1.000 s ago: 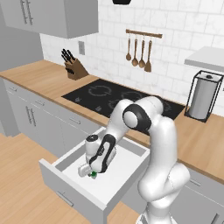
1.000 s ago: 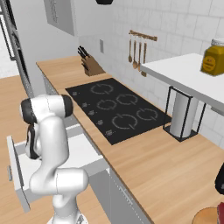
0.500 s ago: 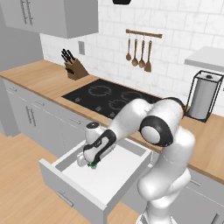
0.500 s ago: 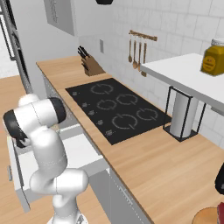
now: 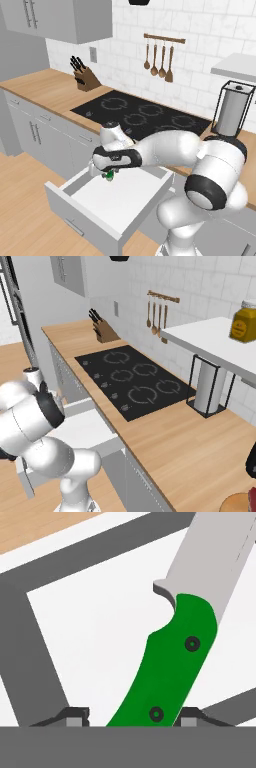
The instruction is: Pick up the knife from the drawer and place it on the cutting board. Then place the meat from the plate to the cutting board.
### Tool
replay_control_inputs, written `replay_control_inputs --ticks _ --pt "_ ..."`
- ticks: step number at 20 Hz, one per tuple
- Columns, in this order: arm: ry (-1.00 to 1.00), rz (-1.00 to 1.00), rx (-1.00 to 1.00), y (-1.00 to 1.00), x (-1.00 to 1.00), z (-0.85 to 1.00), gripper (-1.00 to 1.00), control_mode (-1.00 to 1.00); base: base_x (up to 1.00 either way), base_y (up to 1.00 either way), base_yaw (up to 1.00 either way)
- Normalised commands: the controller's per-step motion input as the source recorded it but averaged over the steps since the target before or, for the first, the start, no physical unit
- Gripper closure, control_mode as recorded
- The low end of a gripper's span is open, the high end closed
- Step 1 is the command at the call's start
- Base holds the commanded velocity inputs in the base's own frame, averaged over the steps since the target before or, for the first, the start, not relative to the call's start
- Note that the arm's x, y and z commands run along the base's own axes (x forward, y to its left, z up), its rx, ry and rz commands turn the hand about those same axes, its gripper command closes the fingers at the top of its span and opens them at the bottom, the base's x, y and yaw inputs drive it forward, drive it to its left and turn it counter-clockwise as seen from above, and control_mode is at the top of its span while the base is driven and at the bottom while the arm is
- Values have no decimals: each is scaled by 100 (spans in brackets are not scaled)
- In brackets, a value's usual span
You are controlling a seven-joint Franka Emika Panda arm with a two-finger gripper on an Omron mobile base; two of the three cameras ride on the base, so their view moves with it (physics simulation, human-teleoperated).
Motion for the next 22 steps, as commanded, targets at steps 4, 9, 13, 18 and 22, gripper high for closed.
replay_control_inputs --ticks 4,9,13,18,22 --pt "14 -2 -8 -64 16 97 100 -100 0 0 0" --pt "10 0 -9 -96 52 77 100 -100 0 0 0" --pt "4 -2 3 -100 13 35 100 -100 0 0 0" --pt "-13 -2 10 -77 -43 2 100 -100 0 0 0" --pt "-12 0 11 -20 -54 -1 100 -100 0 0 0"
